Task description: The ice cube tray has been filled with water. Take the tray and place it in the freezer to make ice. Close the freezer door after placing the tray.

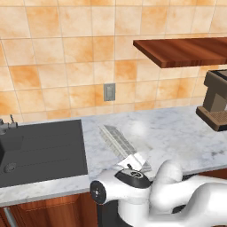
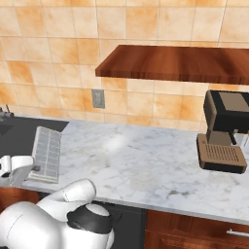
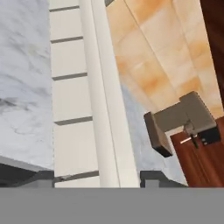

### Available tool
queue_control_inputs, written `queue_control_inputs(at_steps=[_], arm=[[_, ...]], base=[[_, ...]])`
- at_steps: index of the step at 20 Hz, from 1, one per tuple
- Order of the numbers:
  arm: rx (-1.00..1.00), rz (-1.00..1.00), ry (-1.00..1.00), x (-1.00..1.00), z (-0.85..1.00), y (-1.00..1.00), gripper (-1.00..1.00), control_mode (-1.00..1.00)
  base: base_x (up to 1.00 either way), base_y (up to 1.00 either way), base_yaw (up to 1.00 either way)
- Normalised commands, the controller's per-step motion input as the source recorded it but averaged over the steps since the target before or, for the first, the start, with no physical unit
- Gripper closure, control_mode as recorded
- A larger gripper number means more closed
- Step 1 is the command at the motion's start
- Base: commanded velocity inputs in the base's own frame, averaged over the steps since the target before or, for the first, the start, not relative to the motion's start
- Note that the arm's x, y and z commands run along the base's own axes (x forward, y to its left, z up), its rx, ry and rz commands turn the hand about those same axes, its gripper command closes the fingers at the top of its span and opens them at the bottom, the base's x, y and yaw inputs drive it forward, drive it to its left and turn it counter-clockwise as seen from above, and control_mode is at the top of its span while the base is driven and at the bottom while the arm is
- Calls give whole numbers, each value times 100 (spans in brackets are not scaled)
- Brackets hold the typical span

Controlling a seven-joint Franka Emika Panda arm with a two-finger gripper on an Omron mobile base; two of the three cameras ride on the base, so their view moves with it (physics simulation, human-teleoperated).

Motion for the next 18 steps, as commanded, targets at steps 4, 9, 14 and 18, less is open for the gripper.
queue_control_inputs(at_steps=[4,9,14,18], arm=[[64,-24,32,0,65,-59,100,-100],[58,-20,37,22,52,-69,100,-100],[34,-12,31,77,34,-43,100,-100],[12,-5,8,75,6,-19,100,-100]], base=[[0,0,0],[0,0,0],[0,0,0],[0,0,0]])
